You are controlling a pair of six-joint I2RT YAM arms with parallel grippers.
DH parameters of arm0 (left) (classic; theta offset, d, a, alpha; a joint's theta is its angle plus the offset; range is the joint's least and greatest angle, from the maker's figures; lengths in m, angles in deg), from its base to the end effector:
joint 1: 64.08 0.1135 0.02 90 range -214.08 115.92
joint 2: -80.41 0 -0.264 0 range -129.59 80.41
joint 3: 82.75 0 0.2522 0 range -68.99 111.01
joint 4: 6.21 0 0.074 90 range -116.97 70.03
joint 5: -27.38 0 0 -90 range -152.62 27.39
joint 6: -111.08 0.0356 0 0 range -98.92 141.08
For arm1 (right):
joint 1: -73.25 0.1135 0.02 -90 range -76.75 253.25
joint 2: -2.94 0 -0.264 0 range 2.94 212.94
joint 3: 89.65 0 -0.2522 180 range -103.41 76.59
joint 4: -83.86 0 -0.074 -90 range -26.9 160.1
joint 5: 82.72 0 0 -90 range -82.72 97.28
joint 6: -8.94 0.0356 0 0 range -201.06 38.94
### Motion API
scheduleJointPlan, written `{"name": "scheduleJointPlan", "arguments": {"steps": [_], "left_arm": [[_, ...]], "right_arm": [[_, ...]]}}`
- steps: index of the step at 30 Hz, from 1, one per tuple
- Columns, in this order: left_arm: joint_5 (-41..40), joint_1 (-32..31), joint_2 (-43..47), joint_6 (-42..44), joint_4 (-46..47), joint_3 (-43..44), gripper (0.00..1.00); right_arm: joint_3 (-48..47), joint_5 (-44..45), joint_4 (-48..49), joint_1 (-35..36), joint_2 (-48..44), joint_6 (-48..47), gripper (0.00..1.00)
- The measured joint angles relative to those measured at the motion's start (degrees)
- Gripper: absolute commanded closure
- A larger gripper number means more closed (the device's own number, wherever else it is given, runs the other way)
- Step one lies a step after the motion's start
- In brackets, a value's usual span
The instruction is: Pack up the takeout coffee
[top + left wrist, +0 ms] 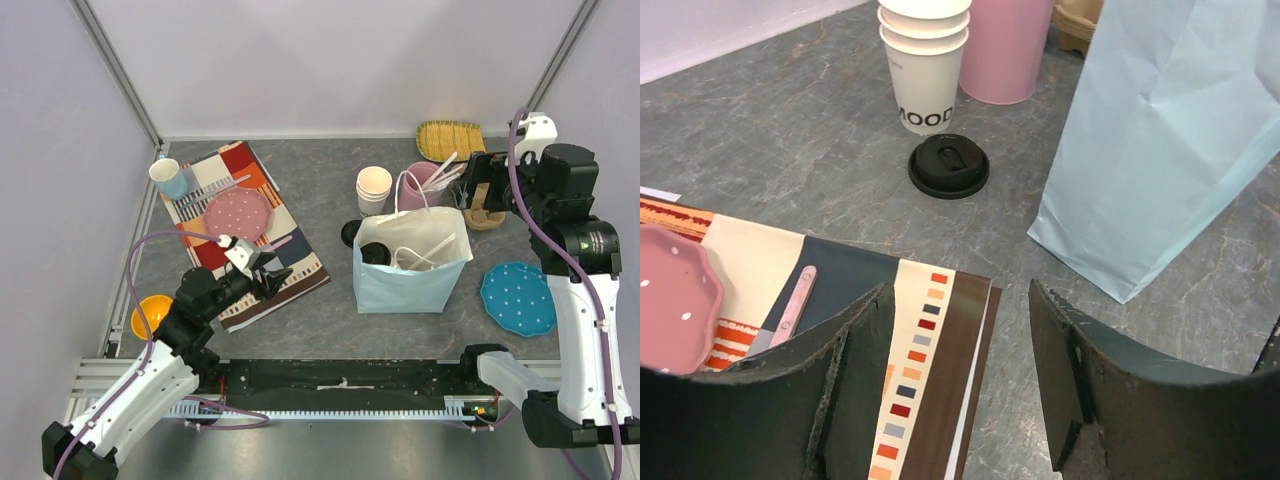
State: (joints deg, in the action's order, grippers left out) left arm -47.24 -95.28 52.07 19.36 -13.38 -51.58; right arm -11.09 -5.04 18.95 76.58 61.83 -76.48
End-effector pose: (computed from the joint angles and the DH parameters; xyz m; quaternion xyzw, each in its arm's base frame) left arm 0.1213 -0.0845 0.2431 0.2729 0.6797 -0.2850 0.6183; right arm 0.1693 0.0175 0.4687 -0.0507 0.8266 0.1271 0.5459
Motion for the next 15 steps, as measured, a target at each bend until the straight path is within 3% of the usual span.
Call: {"name": "scheduleJointPlan", "arguments": {"steps": [7, 10, 15], "left_arm": [[-2.4, 3.7, 1.5, 0.0, 0.2, 0.0, 0.33], [-4.7, 5.9, 2.7, 0.0, 1.4, -0.7, 0.25], [-9.4, 9.4, 3.8, -0.1, 4.2, -2.9, 0.14]], "right_arm": [[-0.9, 19.6, 0.1, -0.7, 4.3, 2.2, 0.02], [0.5, 26.4, 1.6, -1.7, 6.5, 3.0, 0.02], [13.6, 32.0, 10.8, -2.8, 3.7, 3.2, 0.02]]}}
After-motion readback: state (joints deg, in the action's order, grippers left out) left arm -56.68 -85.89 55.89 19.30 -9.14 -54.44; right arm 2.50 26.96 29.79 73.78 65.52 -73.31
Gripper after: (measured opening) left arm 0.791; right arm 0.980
